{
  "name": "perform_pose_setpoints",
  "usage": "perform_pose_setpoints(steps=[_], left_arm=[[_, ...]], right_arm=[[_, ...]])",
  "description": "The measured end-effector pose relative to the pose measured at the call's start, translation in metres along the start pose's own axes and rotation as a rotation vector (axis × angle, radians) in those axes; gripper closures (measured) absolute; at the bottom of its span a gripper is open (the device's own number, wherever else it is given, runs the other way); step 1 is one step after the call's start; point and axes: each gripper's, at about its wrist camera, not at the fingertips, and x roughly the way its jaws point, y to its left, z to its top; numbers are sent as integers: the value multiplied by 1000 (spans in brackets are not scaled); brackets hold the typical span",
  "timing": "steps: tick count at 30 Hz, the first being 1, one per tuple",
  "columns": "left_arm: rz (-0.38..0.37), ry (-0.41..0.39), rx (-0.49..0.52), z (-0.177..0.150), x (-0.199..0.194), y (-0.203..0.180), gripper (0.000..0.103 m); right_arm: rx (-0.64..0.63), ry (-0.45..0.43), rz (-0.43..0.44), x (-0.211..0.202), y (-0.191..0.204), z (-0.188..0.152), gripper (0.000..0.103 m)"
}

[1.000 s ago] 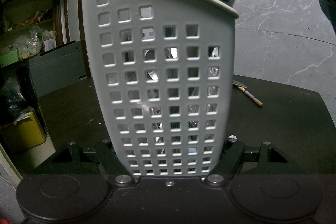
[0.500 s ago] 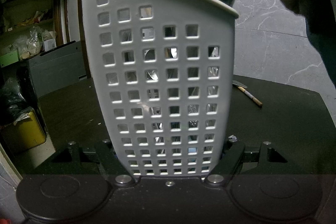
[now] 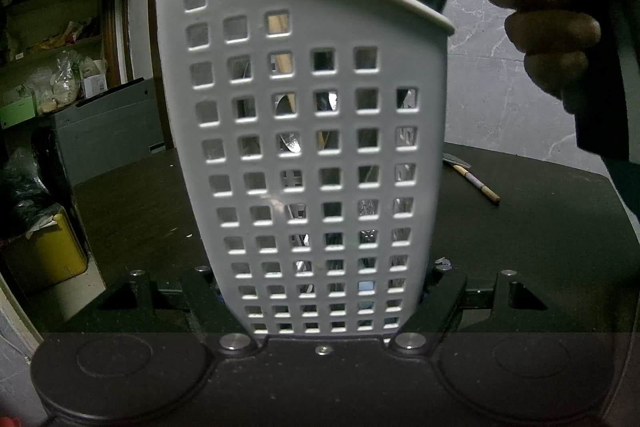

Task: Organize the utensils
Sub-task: 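Raise the chopsticks with the right tool up above the caddy rim, then lower the chopsticks into the caddy and open the right tool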

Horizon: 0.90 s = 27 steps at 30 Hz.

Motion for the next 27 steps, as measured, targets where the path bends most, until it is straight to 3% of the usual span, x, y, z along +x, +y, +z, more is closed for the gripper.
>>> perform_pose_setpoints(steps=[13,27], left_arm=[[0,0,1,0,0,0,27],[1,1,1,0,0,0,27]], right_arm=[[12,-60,-9,-6,-2,-3,88],[38,24,-11,-12,-8,-27,88]])
